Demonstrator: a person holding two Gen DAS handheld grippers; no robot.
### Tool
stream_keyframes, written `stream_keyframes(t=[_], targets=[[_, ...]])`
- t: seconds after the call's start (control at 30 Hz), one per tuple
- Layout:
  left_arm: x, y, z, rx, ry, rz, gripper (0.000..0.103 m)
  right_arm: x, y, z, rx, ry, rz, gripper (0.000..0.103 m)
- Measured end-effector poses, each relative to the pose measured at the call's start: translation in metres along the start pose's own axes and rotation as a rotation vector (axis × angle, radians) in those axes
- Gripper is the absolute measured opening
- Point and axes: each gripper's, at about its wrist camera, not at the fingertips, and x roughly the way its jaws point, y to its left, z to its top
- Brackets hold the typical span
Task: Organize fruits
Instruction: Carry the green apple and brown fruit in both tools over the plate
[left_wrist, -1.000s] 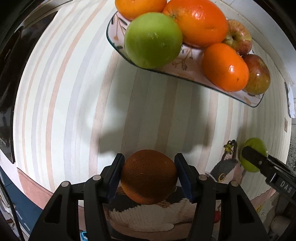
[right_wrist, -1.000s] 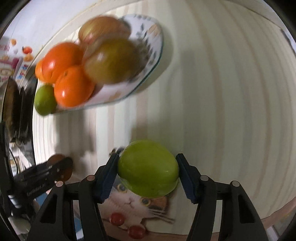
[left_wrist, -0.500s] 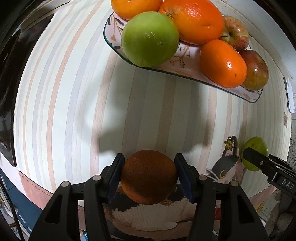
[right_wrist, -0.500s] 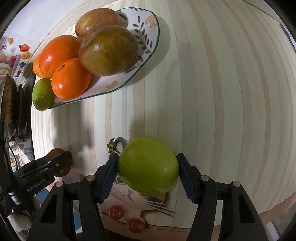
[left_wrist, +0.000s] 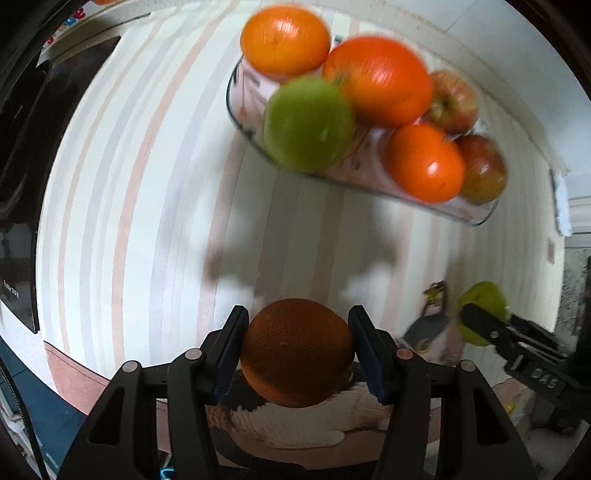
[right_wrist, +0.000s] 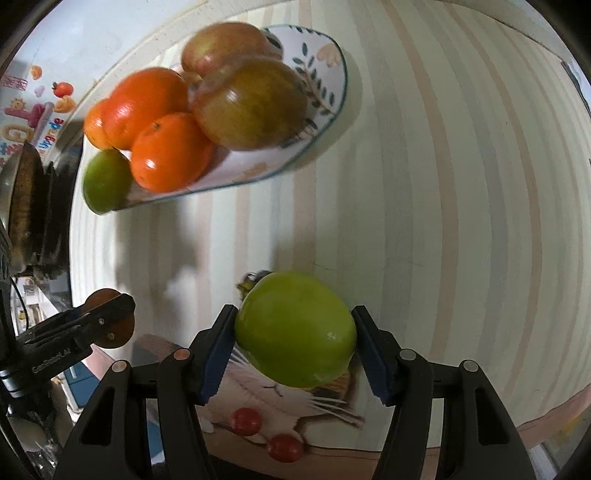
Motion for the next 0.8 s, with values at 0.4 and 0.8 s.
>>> stream_keyframes(t=[0.4,0.8], targets=[[-0.087,-0.037,0.067,0.056,-0.131,-0.146,0.054,-0.068,0.02,0.042,0.042,-0.144,0.146,0.065],[-0.056,-0.048,0.192,0.137,-0.097,0.025,0.054,-0.064,-0.012,0.144,0.137,-0.191,0.085,0.065]])
